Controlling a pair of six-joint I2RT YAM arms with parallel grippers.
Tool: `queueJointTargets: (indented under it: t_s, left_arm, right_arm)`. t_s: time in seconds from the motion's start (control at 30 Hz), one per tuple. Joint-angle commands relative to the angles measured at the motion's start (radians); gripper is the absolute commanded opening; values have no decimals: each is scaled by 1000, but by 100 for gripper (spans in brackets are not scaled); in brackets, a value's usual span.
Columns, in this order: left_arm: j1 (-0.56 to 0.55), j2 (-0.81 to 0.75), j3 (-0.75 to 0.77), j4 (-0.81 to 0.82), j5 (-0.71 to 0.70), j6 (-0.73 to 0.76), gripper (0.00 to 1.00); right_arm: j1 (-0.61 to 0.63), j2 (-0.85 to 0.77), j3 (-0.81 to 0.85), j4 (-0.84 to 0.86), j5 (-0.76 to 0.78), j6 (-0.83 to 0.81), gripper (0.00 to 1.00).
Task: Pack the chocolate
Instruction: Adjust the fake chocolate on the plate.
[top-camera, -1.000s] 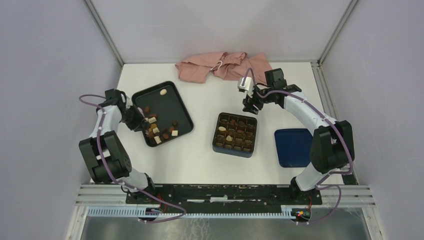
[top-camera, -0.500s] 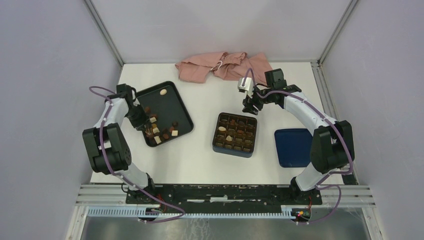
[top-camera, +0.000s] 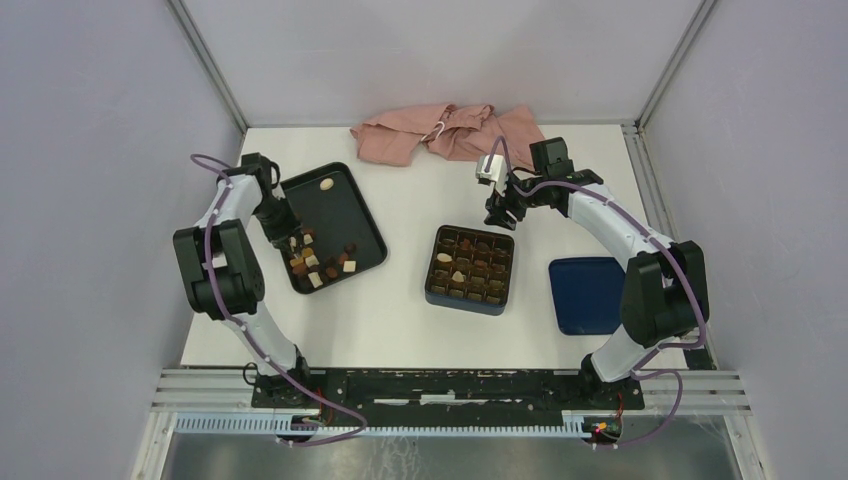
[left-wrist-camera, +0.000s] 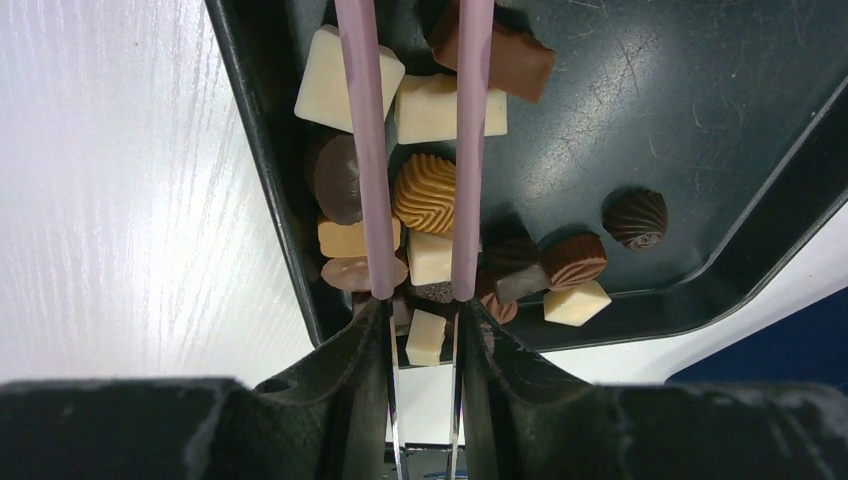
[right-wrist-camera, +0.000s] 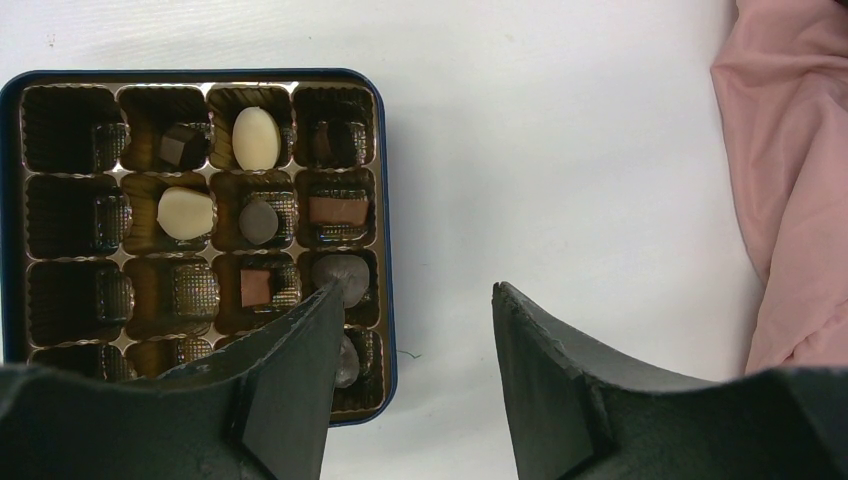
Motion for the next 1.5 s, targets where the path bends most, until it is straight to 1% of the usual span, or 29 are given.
queueJointTargets:
  t_s: [0.0, 0.23, 0.4, 0.7, 0.9, 1.23, 1.47]
  left_arm:
    - [-5, 24, 86, -56, 14, 51, 35]
    - [-9, 94, 174, -110, 36, 60, 35]
    - [-10, 115, 191, -121, 41, 63, 37]
    - [-21, 130, 193, -126, -30, 62, 39]
    - [-30, 157, 202, -130, -25, 66, 41]
    - [-30, 188, 227, -138, -11, 68, 41]
    - [-31, 232, 281, -162, 6, 70, 40]
  right_arm:
    - [-6, -4, -8, 25, -26, 3, 62]
    - [-7, -2, -9, 25, -39, 5, 62]
    - [-7, -5, -11, 27, -43, 7, 62]
    - [-7, 0, -13, 30, -48, 11, 62]
    - [-8, 2, -14, 32, -49, 12, 62]
    - [-7, 4, -15, 34, -51, 14, 62]
    - [-7, 0, -16, 34, -52, 14, 62]
